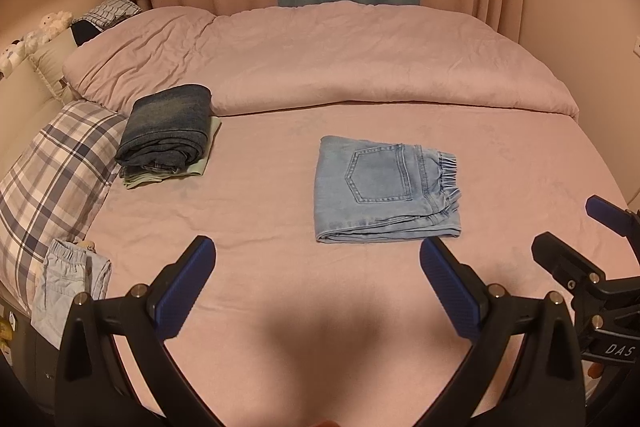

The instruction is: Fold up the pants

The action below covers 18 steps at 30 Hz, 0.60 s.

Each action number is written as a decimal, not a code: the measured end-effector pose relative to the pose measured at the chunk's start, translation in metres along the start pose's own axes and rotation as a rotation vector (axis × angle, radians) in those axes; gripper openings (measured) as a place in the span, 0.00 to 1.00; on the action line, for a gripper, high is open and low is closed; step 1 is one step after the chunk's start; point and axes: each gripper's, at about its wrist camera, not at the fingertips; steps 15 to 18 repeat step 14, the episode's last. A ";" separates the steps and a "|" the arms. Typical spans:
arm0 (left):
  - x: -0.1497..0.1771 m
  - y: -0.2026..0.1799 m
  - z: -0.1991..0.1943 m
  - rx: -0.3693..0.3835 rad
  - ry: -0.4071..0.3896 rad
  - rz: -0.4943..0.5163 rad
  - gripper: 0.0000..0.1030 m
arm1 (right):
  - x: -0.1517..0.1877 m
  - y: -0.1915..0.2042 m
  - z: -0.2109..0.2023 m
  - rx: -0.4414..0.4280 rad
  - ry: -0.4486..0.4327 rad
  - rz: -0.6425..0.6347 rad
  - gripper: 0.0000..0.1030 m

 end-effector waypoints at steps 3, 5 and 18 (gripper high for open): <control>0.000 0.001 0.001 0.003 0.002 -0.002 0.99 | 0.000 -0.001 0.000 -0.003 0.001 -0.001 0.99; 0.000 0.001 0.001 0.002 0.002 -0.001 0.99 | -0.001 -0.001 0.001 -0.001 0.000 -0.005 0.99; 0.000 0.001 0.001 0.013 0.000 0.007 0.99 | -0.002 -0.001 0.001 -0.001 -0.001 -0.005 0.99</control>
Point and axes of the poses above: each gripper's, at about its wrist camera, not at the fingertips, and z roughly the way its jaws point, y to its left, x to its underside, and after that the axes turned 6 degrees about x, right-handed
